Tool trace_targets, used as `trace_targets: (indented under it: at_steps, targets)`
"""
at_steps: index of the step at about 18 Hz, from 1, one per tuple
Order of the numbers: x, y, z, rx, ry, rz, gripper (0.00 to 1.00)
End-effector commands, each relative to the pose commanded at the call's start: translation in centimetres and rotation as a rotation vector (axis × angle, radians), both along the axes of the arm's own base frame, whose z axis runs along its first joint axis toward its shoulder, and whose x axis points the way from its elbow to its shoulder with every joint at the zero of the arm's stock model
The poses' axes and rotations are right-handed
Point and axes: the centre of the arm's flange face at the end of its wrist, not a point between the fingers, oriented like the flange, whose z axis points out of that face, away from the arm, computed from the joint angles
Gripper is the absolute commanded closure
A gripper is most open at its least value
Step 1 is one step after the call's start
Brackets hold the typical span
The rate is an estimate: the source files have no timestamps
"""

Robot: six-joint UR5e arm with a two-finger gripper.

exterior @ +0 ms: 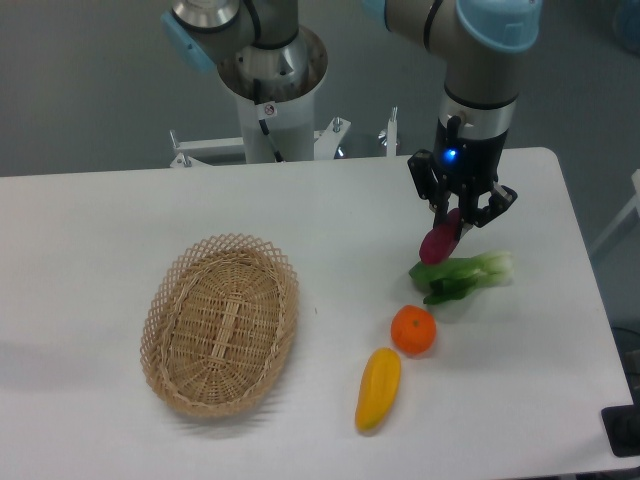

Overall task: Place the sweet potato on the table
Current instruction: 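Lift the purple sweet potato in the gripper up off the bok choy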

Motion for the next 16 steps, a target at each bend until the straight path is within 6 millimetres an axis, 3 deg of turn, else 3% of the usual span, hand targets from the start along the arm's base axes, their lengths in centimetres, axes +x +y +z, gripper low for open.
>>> trace_targets:
  at_steps: [8,14,16]
  targets:
    - [0.2,-0.1,-0.8,-0.007,-0.014,0.0,0.79]
    - [1.2,0.2,-3.1,-0.023,-0.039,0.005,0.79]
    - [1.2,0.6,-2.9,-0.009,-0.023,0.03,0.79]
